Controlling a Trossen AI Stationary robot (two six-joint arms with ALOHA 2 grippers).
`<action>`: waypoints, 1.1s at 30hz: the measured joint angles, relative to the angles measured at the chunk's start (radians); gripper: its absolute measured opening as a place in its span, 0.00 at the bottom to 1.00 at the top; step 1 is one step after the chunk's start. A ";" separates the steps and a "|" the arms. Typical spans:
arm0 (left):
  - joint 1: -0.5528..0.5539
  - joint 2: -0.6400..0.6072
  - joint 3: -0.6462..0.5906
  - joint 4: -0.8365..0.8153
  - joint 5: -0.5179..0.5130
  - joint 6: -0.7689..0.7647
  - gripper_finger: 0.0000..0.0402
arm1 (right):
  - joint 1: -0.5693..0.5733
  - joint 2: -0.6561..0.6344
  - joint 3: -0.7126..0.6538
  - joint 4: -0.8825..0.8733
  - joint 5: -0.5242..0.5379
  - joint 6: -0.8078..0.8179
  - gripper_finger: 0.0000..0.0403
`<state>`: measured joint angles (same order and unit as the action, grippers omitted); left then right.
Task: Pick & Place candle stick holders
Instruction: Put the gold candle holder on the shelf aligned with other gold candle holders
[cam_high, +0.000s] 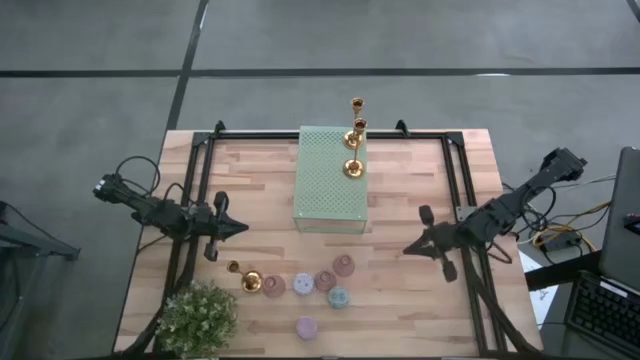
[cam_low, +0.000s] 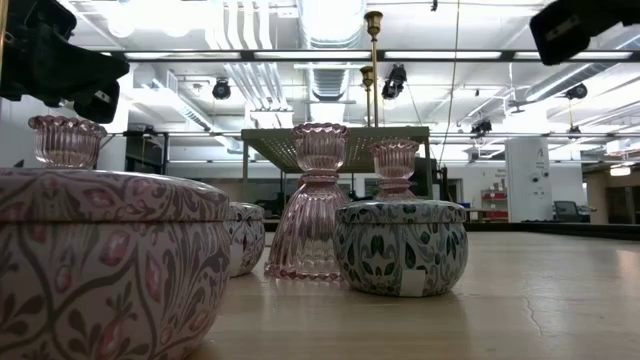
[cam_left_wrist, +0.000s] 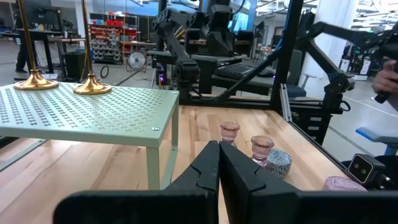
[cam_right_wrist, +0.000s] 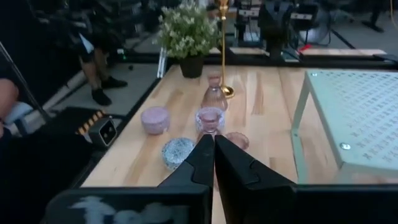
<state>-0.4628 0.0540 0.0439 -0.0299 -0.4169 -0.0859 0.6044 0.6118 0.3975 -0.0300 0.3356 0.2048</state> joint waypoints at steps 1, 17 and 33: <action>0.000 0.000 0.000 0.000 0.000 0.000 0.03 | 0.000 -0.029 -0.020 0.007 0.000 -0.004 0.02; 0.000 0.000 0.000 0.000 0.000 0.000 0.03 | 0.000 -0.417 -0.318 0.021 -0.029 -0.033 0.02; 0.000 0.000 0.000 0.001 0.000 0.000 0.03 | 0.000 -0.467 -0.368 0.027 -0.029 -0.093 0.02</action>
<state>-0.4628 0.0540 0.0440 -0.0288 -0.4168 -0.0858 0.6041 0.1446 0.0296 -0.0029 0.3065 0.1116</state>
